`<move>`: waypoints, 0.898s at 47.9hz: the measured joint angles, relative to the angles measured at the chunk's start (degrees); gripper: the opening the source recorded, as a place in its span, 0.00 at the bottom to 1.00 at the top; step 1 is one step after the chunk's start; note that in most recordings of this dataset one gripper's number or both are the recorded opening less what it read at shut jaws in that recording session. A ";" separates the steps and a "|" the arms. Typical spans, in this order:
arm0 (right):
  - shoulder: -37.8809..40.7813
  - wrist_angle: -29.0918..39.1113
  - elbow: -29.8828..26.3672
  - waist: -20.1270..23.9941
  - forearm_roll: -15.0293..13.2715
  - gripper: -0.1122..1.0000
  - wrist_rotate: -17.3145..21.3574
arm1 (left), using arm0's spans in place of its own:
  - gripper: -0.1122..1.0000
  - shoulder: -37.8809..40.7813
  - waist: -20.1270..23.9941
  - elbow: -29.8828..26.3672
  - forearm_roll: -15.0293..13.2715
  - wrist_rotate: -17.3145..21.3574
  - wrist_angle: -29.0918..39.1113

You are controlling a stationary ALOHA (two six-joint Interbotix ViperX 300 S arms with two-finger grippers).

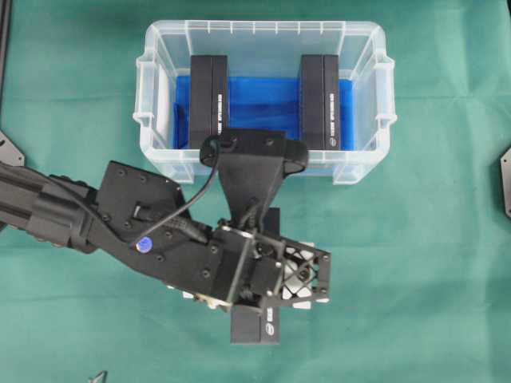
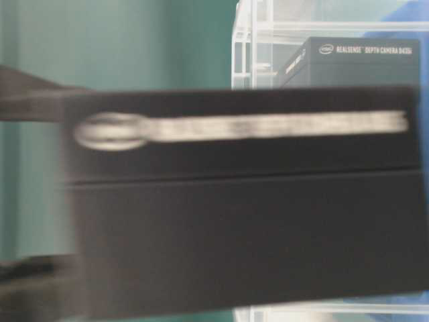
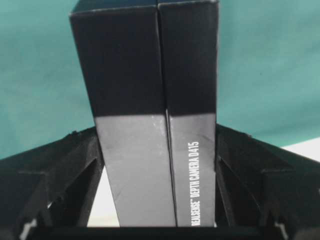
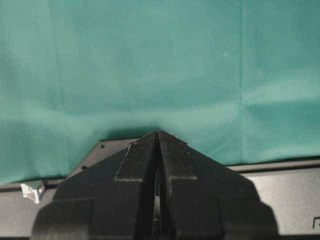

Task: Take the box out of the case with the left arm.
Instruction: 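Carry the box forward out of the case onto the table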

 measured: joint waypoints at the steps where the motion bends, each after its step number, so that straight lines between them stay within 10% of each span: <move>1: 0.00 0.00 0.00 0.00 0.00 0.10 -0.09 | 0.66 -0.26 0.00 1.41 0.09 0.00 -1.14; 20: 0.35 0.00 0.00 0.00 0.09 0.10 0.00 | 0.66 -3.60 0.35 21.71 0.18 -1.67 -19.95; 43: 0.35 0.00 0.00 0.00 0.00 0.10 0.09 | 0.66 -3.43 1.49 29.88 0.18 -1.41 -30.67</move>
